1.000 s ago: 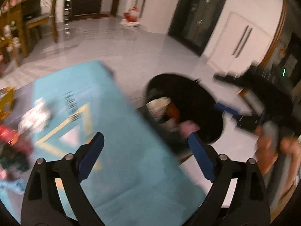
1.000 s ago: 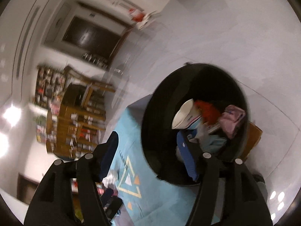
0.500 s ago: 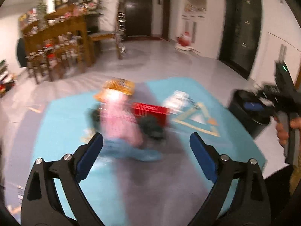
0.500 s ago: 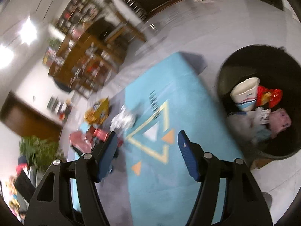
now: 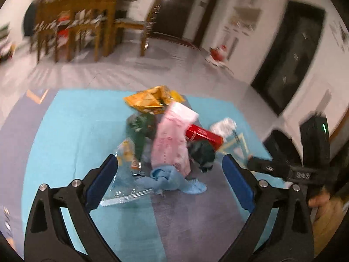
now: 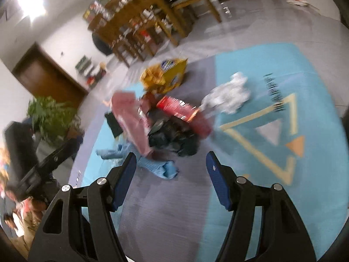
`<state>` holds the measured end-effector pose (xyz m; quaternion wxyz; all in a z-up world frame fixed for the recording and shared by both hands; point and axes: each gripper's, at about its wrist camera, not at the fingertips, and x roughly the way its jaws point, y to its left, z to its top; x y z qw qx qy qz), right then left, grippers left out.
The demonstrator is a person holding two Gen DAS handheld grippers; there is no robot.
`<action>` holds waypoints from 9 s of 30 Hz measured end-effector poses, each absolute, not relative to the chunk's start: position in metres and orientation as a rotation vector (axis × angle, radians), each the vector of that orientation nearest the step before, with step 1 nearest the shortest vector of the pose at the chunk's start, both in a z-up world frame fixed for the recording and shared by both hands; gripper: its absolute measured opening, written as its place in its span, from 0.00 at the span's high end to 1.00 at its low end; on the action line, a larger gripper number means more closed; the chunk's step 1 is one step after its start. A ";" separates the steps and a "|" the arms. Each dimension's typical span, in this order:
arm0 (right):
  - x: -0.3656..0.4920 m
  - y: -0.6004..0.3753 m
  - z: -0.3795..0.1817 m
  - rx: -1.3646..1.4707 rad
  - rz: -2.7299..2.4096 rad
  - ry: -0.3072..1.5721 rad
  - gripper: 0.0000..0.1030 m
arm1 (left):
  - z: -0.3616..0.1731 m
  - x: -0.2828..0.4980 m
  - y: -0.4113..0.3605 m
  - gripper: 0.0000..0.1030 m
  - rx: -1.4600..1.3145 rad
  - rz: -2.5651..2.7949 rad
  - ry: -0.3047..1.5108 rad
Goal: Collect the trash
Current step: 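Grasp the blue cloth with the left gripper while the right gripper grasps the dark green bag, then carry the blue cloth and green bag over the bin and open both grippers, then grasp the clear plastic bag with the left gripper while the right gripper grasps the pink bag, then carry the clear bag and pink bag over the black bin and open both grippers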
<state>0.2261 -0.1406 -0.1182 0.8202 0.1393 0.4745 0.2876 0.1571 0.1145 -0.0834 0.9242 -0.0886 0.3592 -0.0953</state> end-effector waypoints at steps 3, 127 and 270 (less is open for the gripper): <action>0.230 -0.123 -0.123 0.279 0.616 1.015 0.36 | -0.092 0.160 0.097 0.07 -0.090 -0.207 0.747; 0.228 -0.267 -0.094 0.473 0.384 0.922 0.42 | -0.088 0.155 0.026 0.13 0.016 -0.175 0.795; 0.178 -0.478 -0.117 0.921 -0.228 0.770 0.51 | -0.116 0.248 -0.266 0.22 -0.026 -0.640 0.907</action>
